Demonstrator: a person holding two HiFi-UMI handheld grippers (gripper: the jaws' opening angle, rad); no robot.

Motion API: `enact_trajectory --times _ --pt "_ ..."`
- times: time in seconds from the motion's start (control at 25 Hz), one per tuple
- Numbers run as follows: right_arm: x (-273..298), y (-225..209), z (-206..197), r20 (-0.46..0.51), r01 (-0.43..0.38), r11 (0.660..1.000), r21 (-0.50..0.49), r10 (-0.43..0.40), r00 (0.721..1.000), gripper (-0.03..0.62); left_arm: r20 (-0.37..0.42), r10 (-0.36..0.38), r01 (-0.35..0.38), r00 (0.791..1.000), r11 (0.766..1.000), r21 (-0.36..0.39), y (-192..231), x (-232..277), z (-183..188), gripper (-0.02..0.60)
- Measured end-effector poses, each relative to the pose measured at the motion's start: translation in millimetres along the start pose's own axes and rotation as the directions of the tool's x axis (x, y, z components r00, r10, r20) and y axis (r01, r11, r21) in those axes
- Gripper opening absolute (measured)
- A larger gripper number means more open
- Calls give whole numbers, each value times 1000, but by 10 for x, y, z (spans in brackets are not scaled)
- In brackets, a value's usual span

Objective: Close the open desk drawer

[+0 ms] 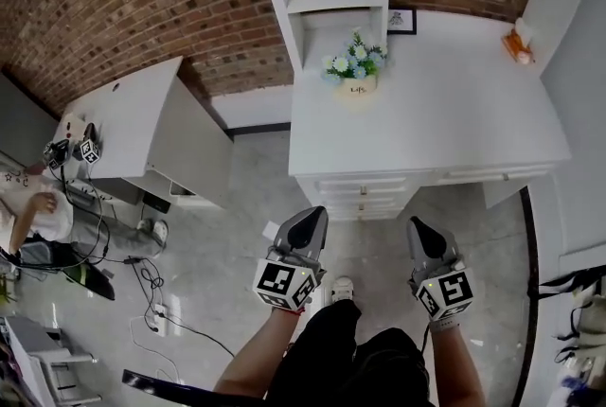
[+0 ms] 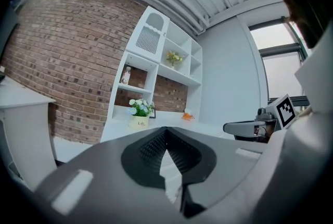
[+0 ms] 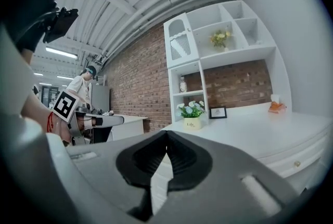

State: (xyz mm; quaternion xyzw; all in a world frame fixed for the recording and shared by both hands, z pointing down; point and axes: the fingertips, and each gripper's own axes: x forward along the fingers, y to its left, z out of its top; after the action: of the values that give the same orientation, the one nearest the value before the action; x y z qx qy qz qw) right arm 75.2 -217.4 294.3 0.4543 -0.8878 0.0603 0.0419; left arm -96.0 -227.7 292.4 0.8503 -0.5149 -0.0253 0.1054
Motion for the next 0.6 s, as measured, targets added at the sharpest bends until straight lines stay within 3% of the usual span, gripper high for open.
enact_trajectory --times 0.6 --pt "-418 -39 793 50 23 1000 -4 -23 998 0 27 -41 40 999 999 18 -156 -324 691 2"
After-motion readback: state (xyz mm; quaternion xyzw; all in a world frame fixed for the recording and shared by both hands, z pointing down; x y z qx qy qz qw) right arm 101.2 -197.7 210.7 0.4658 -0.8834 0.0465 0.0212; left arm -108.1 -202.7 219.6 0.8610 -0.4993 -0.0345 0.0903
